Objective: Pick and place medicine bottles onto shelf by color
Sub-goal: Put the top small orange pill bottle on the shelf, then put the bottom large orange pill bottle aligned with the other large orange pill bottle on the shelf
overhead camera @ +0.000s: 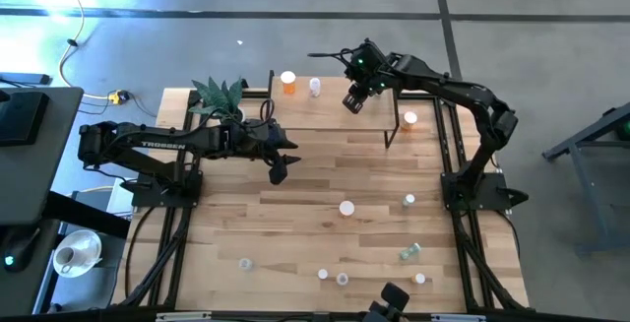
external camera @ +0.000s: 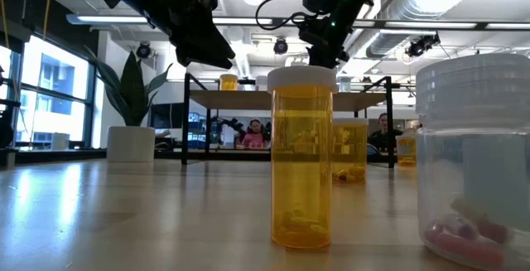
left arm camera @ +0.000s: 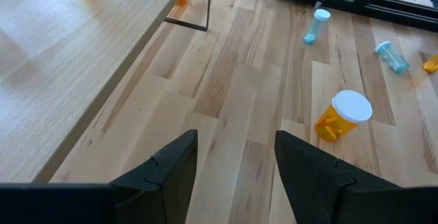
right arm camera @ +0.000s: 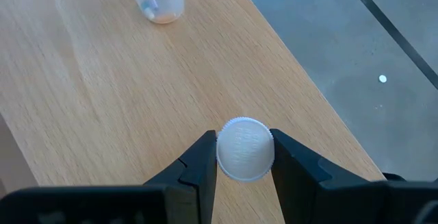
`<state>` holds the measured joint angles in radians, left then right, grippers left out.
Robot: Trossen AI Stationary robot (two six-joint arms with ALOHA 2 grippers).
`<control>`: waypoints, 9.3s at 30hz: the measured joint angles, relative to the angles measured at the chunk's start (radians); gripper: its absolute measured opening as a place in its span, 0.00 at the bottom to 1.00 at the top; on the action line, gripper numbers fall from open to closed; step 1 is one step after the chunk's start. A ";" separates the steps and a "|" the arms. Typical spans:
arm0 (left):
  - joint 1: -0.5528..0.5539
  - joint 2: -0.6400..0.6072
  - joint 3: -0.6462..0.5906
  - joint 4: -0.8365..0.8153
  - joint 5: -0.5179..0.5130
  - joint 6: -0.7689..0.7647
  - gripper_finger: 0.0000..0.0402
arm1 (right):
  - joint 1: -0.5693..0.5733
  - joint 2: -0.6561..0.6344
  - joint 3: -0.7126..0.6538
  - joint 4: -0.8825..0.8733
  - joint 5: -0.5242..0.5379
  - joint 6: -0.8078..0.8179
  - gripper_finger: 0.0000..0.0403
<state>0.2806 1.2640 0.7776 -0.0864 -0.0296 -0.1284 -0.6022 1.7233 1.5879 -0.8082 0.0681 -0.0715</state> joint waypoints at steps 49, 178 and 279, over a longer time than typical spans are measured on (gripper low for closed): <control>0.000 0.000 0.000 -0.030 -0.017 -0.001 0.48 | 0.256 -0.208 0.002 -0.131 0.021 0.021 0.46; -0.364 0.885 0.244 0.844 -0.235 -0.018 0.45 | 0.585 -0.595 -0.458 0.095 0.258 0.291 0.46; 0.174 0.198 0.045 0.257 -0.667 -0.183 0.52 | 0.585 -0.595 -0.458 0.113 0.258 0.298 0.46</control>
<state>0.4541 1.4624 0.8230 0.1711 -0.6967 -0.3112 -0.0170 1.1282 1.1301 -0.6950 0.3260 0.2268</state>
